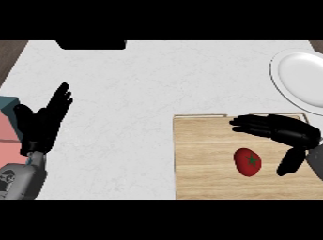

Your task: Pick the tomato from the tray and place it in the plate

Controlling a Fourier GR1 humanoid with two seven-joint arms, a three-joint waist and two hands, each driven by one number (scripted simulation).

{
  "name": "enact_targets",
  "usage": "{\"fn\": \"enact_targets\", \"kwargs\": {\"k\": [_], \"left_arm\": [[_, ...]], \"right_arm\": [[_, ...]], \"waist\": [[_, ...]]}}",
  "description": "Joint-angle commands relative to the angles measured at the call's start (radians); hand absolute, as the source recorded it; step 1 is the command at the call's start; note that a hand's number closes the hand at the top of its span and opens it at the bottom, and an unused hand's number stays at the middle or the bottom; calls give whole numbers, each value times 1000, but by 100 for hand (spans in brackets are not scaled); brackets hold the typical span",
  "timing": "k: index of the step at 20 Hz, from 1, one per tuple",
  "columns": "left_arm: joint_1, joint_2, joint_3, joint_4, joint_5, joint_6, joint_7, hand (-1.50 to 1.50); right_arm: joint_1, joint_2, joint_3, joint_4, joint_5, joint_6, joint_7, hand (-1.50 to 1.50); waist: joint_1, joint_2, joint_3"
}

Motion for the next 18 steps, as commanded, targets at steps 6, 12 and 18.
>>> {"fn": "enact_targets", "kwargs": {"k": [6, 12, 18], "left_arm": [[-9, -25, 37, -58, -52, -12, 74, 0], [-5, -62, 75, 70, -66, -51, -41, 0], [21, -48, 65, -21, -75, -46, 20, 0]], "right_arm": [[-31, 103, -68, 87, 137, 33, -30, -150], [-6, 159, -63, 41, 233, 24, 33, -150], [49, 142, 27, -35, 299, 15, -27, 150]], "waist": [[2, 0, 0], [-1, 1, 0], [-3, -1, 0]]}}
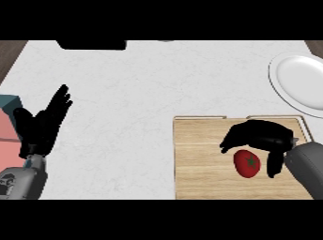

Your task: Pick the tomato from the tray and place it in the plate

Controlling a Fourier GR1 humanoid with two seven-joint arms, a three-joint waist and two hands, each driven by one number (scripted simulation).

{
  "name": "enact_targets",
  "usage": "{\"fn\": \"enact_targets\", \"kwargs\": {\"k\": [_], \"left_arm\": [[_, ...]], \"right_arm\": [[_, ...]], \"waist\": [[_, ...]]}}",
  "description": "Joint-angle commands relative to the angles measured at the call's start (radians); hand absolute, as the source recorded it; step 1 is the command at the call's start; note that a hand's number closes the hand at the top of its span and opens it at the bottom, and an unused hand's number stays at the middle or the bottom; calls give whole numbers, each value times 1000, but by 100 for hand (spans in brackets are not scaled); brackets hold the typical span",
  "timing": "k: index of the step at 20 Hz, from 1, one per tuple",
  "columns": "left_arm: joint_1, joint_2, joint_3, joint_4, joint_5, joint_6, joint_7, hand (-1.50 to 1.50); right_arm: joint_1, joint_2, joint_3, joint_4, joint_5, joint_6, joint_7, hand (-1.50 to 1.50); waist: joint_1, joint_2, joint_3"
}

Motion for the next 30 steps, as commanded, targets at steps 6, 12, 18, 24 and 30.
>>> {"fn": "enact_targets", "kwargs": {"k": [6, 12, 18, 24, 30], "left_arm": [[61, 6, 4, -79, 2, -28, 21, 0], [-3, 20, 57, 50, 15, -61, -36, 0], [9, 1, 31, -18, 4, -32, 8, 0], [30, -22, 16, 3, -13, -25, -23, 0], [-3, 1, 34, -16, -8, -28, 32, 0]], "right_arm": [[44, 41, 5, 0, -1, 13, -75, 150], [34, 23, -105, -82, -85, 18, -61, 150], [-10, 155, -296, 94, -47, -160, 471, 150], [-127, 238, -449, 41, -3, -457, 766, 150], [-121, 258, -495, 11, 146, -740, 925, 150]], "waist": [[6, 11, 18], [-15, 12, 17], [2, 14, 17], [0, 9, 17], [-5, 10, 18]]}}
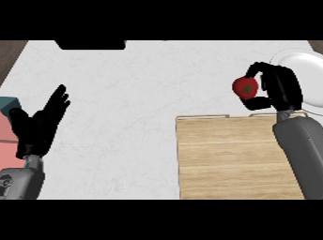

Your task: Pick the tomato from the tray and place it in the plate

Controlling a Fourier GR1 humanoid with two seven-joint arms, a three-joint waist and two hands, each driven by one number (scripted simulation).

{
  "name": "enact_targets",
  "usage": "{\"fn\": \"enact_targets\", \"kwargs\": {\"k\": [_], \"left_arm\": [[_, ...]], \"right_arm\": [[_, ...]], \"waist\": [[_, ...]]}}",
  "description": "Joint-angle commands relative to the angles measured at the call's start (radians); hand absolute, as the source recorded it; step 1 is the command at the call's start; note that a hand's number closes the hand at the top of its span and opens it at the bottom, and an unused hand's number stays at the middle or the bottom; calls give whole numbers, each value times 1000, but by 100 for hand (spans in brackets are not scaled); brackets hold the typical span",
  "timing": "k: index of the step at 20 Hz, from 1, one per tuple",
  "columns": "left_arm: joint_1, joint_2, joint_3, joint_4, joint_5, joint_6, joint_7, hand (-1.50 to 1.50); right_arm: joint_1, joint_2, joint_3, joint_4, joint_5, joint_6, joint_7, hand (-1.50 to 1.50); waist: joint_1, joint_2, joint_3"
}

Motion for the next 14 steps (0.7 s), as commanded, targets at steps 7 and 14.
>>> {"fn": "enact_targets", "kwargs": {"k": [7, 14], "left_arm": [[-42, -42, -15, -7, -32, 28, 37, 0], [-9, -59, -3, 18, -39, 6, -13, 0]], "right_arm": [[-174, -62, -225, 154, -68, -92, 112, 150], [-193, -182, -342, 377, -140, -109, -26, 150]], "waist": [[11, 6, 2], [14, 8, 2]]}}
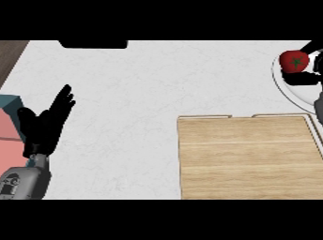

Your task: Pick the tomato from the tray and place it in the plate

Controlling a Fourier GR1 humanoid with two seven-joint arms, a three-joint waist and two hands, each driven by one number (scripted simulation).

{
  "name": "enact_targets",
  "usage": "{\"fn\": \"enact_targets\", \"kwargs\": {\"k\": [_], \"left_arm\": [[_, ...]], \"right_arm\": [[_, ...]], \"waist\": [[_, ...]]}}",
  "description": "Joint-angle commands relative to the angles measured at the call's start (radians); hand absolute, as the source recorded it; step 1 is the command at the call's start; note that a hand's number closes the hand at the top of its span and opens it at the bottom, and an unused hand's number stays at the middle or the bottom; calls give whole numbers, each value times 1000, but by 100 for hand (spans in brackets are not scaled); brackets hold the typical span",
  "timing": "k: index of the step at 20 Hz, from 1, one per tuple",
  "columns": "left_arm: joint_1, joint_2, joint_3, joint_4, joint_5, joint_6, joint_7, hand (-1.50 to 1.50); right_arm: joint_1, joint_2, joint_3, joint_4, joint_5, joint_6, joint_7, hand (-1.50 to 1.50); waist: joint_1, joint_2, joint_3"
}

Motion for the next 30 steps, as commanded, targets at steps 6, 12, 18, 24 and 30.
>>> {"fn": "enact_targets", "kwargs": {"k": [6, 12, 18, 24, 30], "left_arm": [[-34, -8, 7, 11, -20, -4, 6, 0], [-45, 0, 6, -2, -12, -28, 4, 0], [-8, -13, -4, -17, -11, -38, -15, 0], [-32, -24, -11, -36, -21, -15, 47, 0], [-42, -2, 29, 15, -12, -28, 4, 0]], "right_arm": [[-72, -192, -142, 367, -74, 6, -246, 150], [-90, -249, -108, 529, -13, 91, -265, 150], [-72, -291, -153, 587, -70, 262, -380, -150], [-62, -262, -239, 529, -157, 163, -598, -150], [-162, -281, -346, 522, -300, 392, -704, -150]], "waist": [[17, 8, 2], [45, 20, 4], [49, 19, 6], [35, 12, 6], [22, 7, 3]]}}
